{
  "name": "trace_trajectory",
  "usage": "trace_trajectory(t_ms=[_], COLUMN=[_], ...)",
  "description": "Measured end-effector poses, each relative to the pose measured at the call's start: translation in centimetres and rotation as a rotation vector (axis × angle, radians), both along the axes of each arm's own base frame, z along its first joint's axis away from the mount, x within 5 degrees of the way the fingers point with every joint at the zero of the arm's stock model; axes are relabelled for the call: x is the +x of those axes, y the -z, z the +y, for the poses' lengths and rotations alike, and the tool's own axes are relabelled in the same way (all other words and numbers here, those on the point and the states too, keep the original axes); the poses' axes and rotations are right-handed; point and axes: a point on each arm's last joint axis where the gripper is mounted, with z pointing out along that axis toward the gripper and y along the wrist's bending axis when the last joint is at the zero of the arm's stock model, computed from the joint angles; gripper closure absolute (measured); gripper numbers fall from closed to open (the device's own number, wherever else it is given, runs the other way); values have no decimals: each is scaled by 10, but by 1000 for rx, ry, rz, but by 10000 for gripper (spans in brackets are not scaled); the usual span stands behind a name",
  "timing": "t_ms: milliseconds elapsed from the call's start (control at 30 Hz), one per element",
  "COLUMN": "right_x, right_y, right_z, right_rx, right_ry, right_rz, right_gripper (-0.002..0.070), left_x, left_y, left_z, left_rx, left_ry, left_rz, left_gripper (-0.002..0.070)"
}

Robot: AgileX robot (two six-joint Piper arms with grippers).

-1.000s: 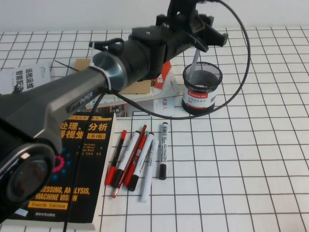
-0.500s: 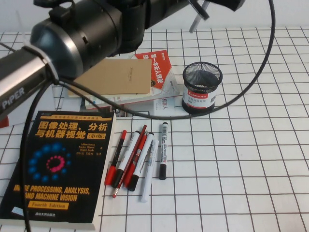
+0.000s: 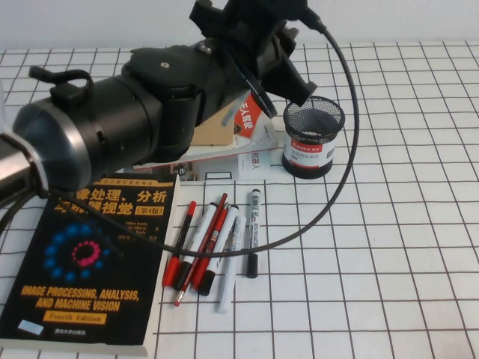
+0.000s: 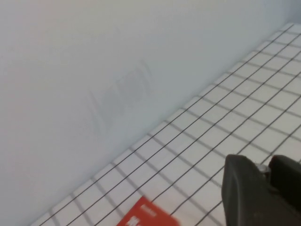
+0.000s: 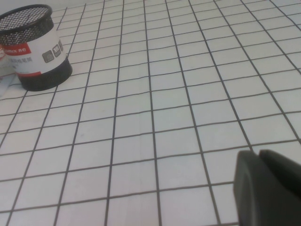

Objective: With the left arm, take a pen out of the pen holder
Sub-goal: 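Take a marker out of the pen holder and lay it on the table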

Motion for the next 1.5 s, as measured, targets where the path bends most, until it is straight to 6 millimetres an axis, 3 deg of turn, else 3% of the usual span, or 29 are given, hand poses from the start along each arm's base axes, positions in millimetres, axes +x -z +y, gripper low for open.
trace_trajectory(t_ms=[167,367,533,767,1033,1233,1500], right_x=[0,0,0,0,0,0,0], right_y=[0,0,0,0,0,0,0], right_z=[0,0,0,0,0,0,0], right_rx=[0,0,0,0,0,0,0], right_ry=[0,0,0,0,0,0,0], right_rz=[0,0,0,0,0,0,0], right_gripper=[692,693,692,693,692,692,693], left_x=[7,10,6,-7,-36,-43,-54], left_y=[5,9,8,8,-1,-1,26], left_z=[18,55,60,25,-30,-38,-41], left_rx=[168,434,513,471,135,-57,-121], left_ry=[-192,-533,-608,-396,65,137,209], left_rz=[-30,-11,-9,-51,-36,80,229], left_gripper=[618,618,618,618,618,619,618])
